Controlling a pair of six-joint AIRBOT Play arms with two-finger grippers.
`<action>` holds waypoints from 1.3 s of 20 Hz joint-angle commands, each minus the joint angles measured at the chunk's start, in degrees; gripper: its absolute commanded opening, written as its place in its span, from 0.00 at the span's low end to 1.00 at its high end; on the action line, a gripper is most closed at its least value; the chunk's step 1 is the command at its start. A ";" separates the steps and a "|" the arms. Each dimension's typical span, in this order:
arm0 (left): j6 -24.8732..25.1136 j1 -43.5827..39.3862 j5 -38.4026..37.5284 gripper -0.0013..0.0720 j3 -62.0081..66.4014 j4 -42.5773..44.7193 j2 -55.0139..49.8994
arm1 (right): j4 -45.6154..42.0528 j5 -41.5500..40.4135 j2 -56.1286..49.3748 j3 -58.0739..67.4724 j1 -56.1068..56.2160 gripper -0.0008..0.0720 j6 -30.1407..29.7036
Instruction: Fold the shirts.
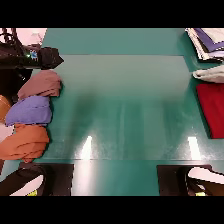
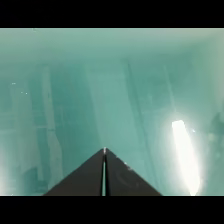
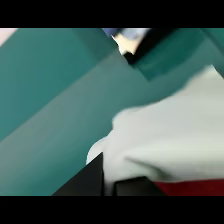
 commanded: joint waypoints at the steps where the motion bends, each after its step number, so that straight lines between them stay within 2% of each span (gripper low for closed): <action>1: 0.02 0.00 -0.79 0.05 0.00 0.00 -0.02 | -1.53 6.05 0.04 7.19 -1.11 0.03 0.11; 4: 0.48 0.00 -1.44 0.05 0.00 0.02 -0.02 | -6.78 10.78 0.68 8.85 -1.25 0.03 3.15; 9: 1.38 0.00 -2.16 0.05 0.00 0.09 -0.02 | -17.53 12.90 9.03 -2.51 -2.34 0.03 6.32; 14: 2.89 0.00 -2.56 0.05 0.00 0.09 -0.02 | -18.51 15.23 17.38 -17.55 -10.64 0.04 6.64; 15: 3.13 0.00 -2.56 0.05 0.00 0.09 -0.02 | -18.60 15.56 18.78 -20.59 -12.74 0.06 6.60; 16: 3.52 0.00 -2.54 0.05 0.00 0.09 -0.02 | -18.60 15.54 19.96 -23.21 -14.78 0.31 6.60; 17: 3.50 0.00 -2.58 0.05 0.00 0.07 -0.02 | -18.60 15.45 20.76 -25.53 -17.03 0.70 6.60; 18: 3.52 0.00 -2.56 0.05 0.00 0.09 -0.02 | -18.51 15.37 21.46 -27.19 -19.21 0.89 6.62; 22: 3.52 0.00 -2.45 0.05 0.00 0.09 -0.02 | -11.93 13.99 24.57 -28.30 -22.14 0.90 6.56; 26: 3.45 0.00 -1.73 0.05 0.02 0.07 -0.02 | -4.20 12.35 27.61 -28.20 -8.37 0.90 6.43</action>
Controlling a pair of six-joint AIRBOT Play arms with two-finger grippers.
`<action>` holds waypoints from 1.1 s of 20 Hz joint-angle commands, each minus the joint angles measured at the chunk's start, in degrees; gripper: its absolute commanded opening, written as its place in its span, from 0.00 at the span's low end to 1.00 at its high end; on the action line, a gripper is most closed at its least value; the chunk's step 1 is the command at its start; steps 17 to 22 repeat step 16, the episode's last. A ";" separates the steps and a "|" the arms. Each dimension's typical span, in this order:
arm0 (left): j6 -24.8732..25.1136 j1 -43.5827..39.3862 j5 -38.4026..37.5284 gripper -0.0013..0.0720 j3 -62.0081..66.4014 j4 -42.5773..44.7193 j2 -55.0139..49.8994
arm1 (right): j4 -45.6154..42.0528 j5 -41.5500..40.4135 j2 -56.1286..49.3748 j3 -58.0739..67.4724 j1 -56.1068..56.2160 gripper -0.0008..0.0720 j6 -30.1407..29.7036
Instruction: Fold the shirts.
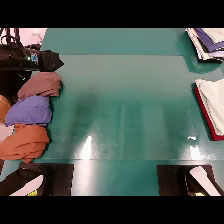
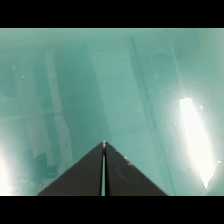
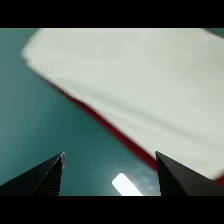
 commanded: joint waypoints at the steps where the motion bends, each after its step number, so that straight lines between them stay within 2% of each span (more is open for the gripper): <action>1: 0.04 0.00 0.24 0.05 0.02 -0.07 0.00 | 5.40 -1.55 2.45 -0.55 12.33 0.90 -0.15; 3: -0.17 0.00 -0.83 0.05 0.02 -0.83 0.00 | 4.81 -2.36 2.47 -0.55 23.02 0.90 -0.15; 4: -0.17 0.00 -0.37 0.05 0.02 -0.92 0.00 | 4.76 -3.17 2.43 -0.57 27.65 0.86 -0.15; 7: -0.17 0.00 1.68 0.05 0.02 -0.92 0.00 | 4.72 -6.62 2.36 -0.55 40.24 0.49 -0.20; 8: -0.17 0.00 2.43 0.05 0.02 -0.92 0.00 | 4.72 -7.06 2.34 -0.55 43.12 0.32 -0.20; 9: -0.17 0.00 3.08 0.05 0.02 -0.92 0.00 | 4.70 -7.06 2.34 -0.55 45.57 0.06 -0.81; 11: -0.17 0.00 4.24 0.05 0.02 -0.92 0.00 | 4.70 -6.75 2.34 -0.55 48.39 0.04 -2.78; 22: -0.17 0.00 5.57 0.05 0.02 -0.92 0.00 | 4.74 -6.54 2.34 -0.57 49.05 0.04 -2.75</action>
